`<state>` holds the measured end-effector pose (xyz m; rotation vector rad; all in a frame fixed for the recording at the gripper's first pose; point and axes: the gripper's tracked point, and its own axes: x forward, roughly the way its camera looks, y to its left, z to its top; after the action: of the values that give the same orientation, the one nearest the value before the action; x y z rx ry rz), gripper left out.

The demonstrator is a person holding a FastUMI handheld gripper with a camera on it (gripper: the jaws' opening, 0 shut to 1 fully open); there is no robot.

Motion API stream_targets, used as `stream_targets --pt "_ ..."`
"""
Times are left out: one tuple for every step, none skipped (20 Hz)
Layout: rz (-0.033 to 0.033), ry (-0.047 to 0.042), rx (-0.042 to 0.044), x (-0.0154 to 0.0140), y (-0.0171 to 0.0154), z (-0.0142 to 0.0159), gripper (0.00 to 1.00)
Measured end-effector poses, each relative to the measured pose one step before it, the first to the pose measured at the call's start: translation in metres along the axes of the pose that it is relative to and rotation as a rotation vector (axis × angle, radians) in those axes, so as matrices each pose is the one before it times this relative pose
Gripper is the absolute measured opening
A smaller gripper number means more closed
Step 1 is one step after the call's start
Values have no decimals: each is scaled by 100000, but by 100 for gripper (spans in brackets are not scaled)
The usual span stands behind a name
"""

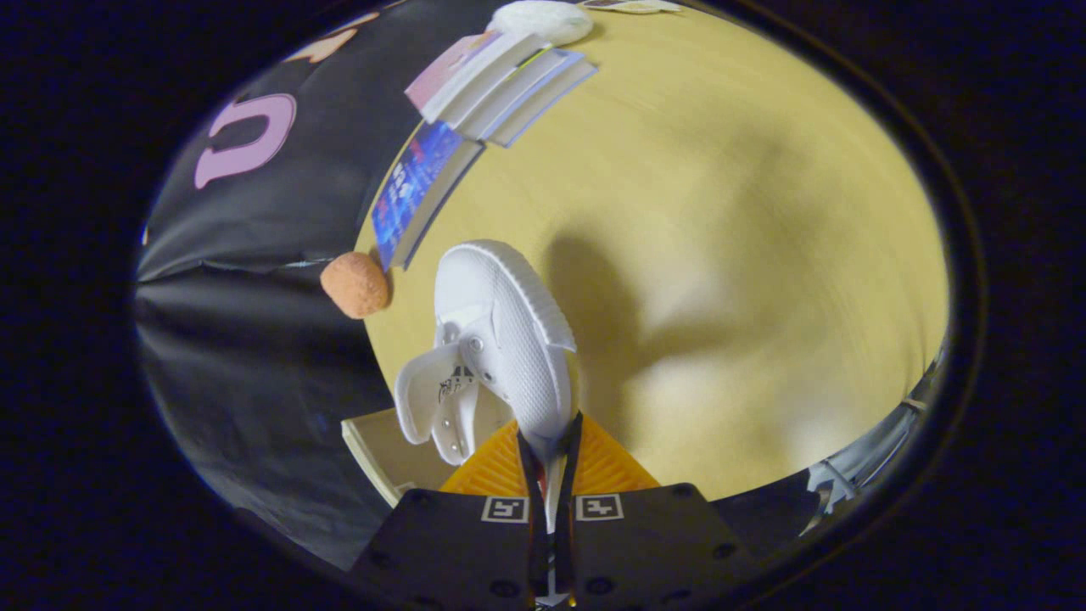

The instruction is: Open the storage box then place both shoes into the box .Put the left shoe in first, then the right shoe, with the right side of both shoes facing outward in a uniform manner.

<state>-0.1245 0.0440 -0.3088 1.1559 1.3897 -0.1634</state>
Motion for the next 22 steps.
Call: stream_targets --pt "2363 1009 -2234 -194 1929 -866 6" --pt "2364 1076 -2319 -267 2007 -935 6" --pt "2014 1292 -2317 -114 1957 -902 6" --pt "2018 1152 -2337 62 2004 -757 6" --pt "2154 1483 -2586 251 2016 -932 6" --pt "2065 1605 -2456 350 1830 -931 6" --pt "1899 1906 -2039 563 1715 -974 6" --pt "1544 2230 -1476 592 1590 -967 6" --pt "1119 2231 -1532 713 1303 -935 6" --pt "490 1928 -1167 1016 1169 -707 6" --pt "50 2003 -958 1068 803 -769 6" --pt "109 1949 -694 861 805 -873 6" --pt "65 1892 -802 1007 481 -701 6" --pt "-289 1615 -739 952 354 -445 6" --pt "-925 1155 -611 486 79 -457 6" --pt "-1528 326 -432 783 227 -674 6" --pt "-2053 -366 -473 629 125 -271 6" --pt "-2073 -600 -835 700 -168 -173 6" --pt "-2044 -506 -752 436 -274 -139 6" --pt "-1788 -199 -481 637 -265 -361 6" --pt "-1557 151 -17 294 -266 -166 6" --pt "-1219 57 220 126 -225 -13 6"
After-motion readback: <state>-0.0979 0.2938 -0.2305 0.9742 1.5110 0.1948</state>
